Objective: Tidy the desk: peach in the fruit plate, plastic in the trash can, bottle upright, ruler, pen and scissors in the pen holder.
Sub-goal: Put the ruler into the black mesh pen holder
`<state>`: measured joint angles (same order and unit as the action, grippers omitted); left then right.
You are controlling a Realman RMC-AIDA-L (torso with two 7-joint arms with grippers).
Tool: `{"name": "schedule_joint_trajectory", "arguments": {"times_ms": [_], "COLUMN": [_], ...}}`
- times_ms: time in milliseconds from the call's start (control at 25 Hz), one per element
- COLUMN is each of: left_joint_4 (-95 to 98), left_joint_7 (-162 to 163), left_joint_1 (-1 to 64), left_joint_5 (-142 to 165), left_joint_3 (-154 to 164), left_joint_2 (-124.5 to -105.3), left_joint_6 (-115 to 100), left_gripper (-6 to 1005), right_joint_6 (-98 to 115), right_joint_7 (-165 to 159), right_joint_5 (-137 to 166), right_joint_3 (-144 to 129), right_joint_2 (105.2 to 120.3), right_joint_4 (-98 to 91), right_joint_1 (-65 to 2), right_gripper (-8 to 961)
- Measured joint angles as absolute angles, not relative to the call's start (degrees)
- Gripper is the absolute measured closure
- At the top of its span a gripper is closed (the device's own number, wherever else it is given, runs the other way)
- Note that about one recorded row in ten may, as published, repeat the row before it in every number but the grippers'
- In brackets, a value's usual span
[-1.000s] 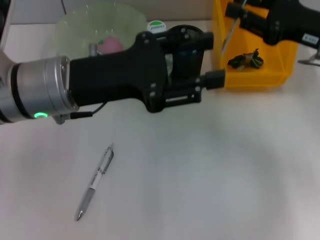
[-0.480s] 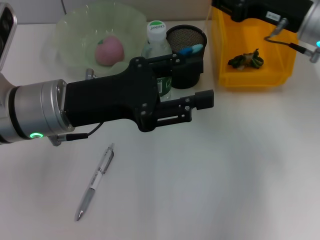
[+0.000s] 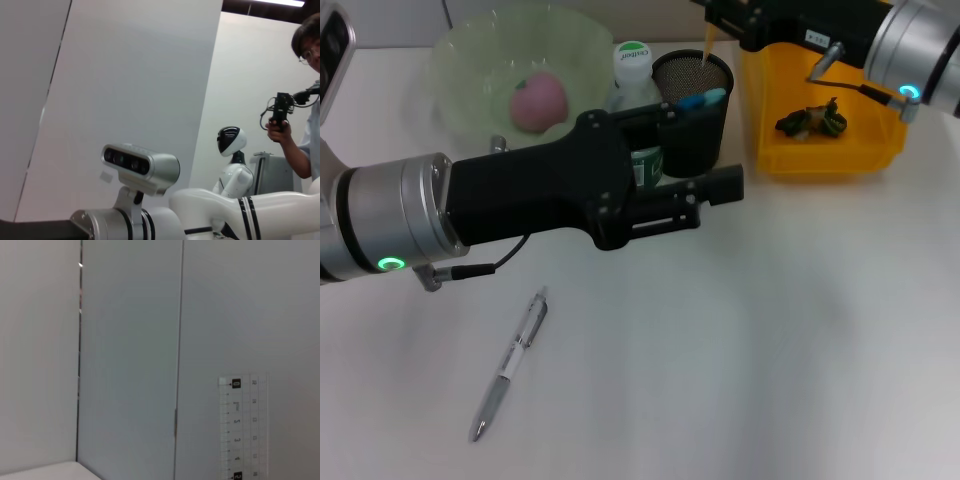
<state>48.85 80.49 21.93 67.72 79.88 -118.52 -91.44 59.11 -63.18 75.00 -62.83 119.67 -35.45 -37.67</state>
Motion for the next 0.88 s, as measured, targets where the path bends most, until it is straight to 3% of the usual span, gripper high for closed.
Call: {"name": "schedule_joint_trajectory", "arguments": {"times_ms": [880], "left_joint_4": [48.5], "left_joint_7": [81.4], "left_joint_1": [22.4], "left_joint_5": [68.9], "left_joint_3": [79.6], "left_joint_2": [-118.21], "left_joint_6": [-90.7], "left_gripper": [371], "right_joint_6": [52.8], "right_joint_7": [-56.9], "right_joint_5": [67.8], "right_joint_3": [-67.1], "right_joint_2": [119.70], "right_joint_4": [-27.9], "right_joint_1": [-40.5], "right_gripper": [576]}}
